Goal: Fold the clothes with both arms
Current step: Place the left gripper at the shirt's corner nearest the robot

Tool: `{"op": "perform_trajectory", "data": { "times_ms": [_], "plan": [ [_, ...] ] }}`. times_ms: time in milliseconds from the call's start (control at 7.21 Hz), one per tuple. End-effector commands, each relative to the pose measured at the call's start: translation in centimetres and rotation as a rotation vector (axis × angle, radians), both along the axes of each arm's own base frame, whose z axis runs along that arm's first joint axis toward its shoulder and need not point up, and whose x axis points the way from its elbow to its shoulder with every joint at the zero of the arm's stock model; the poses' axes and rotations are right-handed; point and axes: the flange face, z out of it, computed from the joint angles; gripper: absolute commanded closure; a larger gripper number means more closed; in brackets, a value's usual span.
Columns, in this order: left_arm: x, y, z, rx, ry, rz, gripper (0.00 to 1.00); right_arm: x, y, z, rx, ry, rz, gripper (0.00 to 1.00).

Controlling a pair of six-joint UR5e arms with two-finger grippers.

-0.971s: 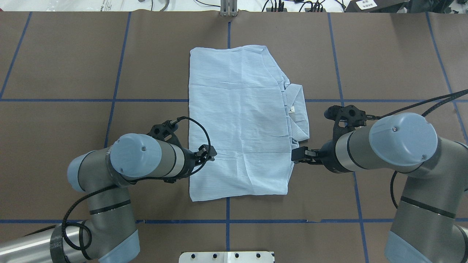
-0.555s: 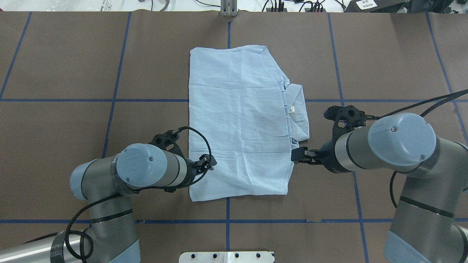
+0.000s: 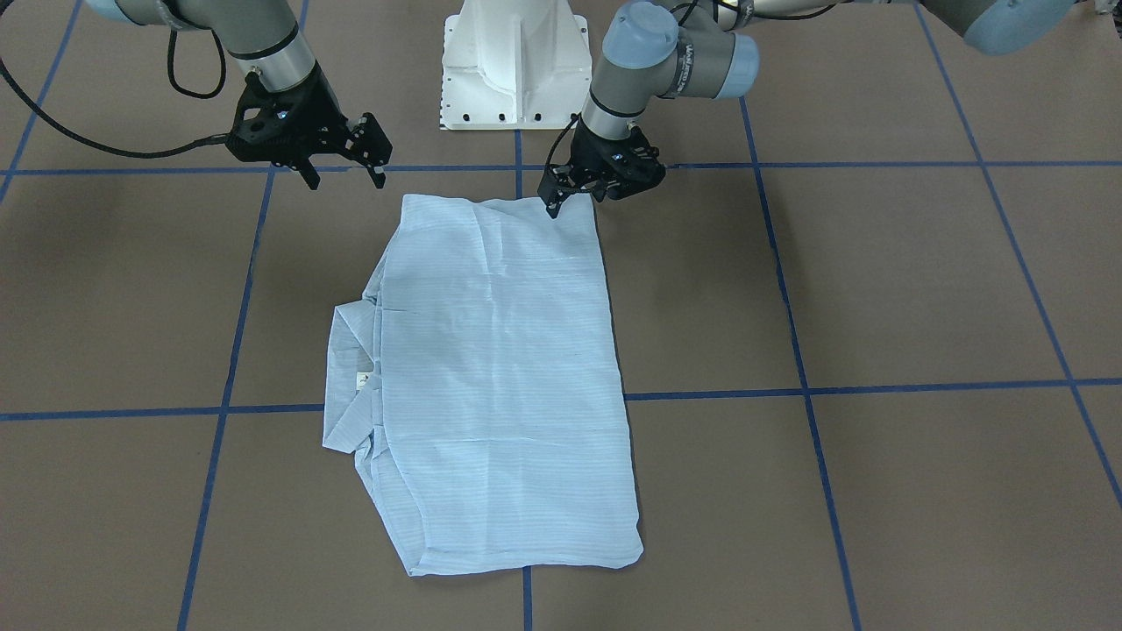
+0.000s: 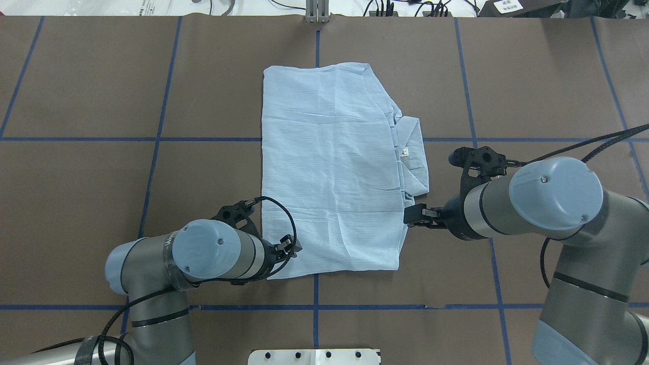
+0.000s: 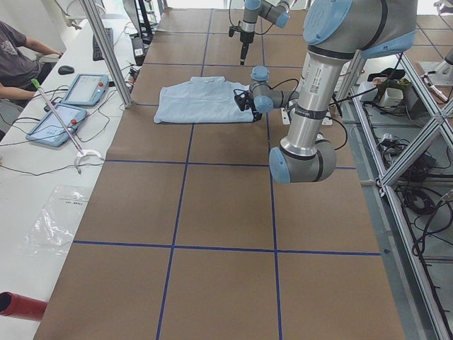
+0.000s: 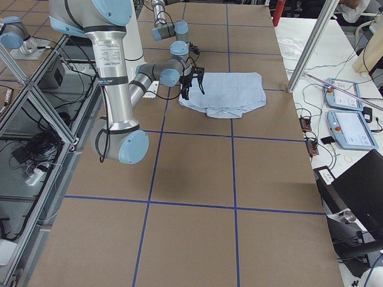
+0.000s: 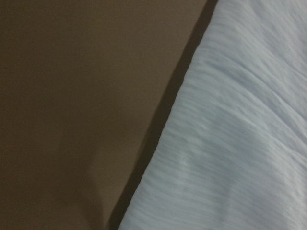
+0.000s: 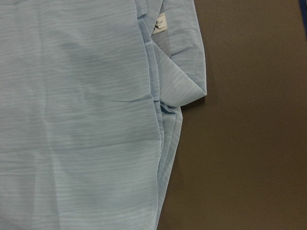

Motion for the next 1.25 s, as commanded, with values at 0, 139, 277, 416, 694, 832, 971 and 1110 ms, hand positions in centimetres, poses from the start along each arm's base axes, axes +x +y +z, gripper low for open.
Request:
{"op": "perform_trajectory", "data": {
  "times_ms": [0,139,277,416,694,832,971,1110],
  "plan": [
    [0.16,0.31,0.25,-0.002,-0.005,0.005,0.22,-0.04,-0.02,0.07,-0.001,0.002,0.000,0.00],
    [0.14,0.31,0.35,-0.002,-0.006,0.005,0.28,-0.04,-0.02,0.08,-0.001,0.002,0.000,0.00],
    [0.14,0.33,0.35,-0.003,-0.006,0.006,0.34,-0.03,-0.01,0.15,-0.002,0.003,0.000,0.00],
    [0.16,0.32,0.25,-0.003,-0.005,0.006,0.41,-0.02,-0.03,0.15,-0.001,0.004,0.001,0.00],
    [0.04,0.36,0.05,0.000,0.000,0.007,0.62,-0.18,-0.10,0.41,-0.005,0.009,0.000,0.00],
    [-0.13,0.41,-0.16,-0.003,-0.011,0.007,0.67,-0.22,-0.12,0.47,-0.005,0.010,0.000,0.00],
    [-0.23,0.34,-0.31,-0.004,-0.012,0.006,0.71,-0.22,-0.12,0.47,-0.005,0.010,0.000,0.00],
    [-0.25,0.31,-0.23,-0.001,-0.013,0.004,0.79,-0.22,-0.12,0.47,-0.005,0.010,0.000,0.00]
  ]
}}
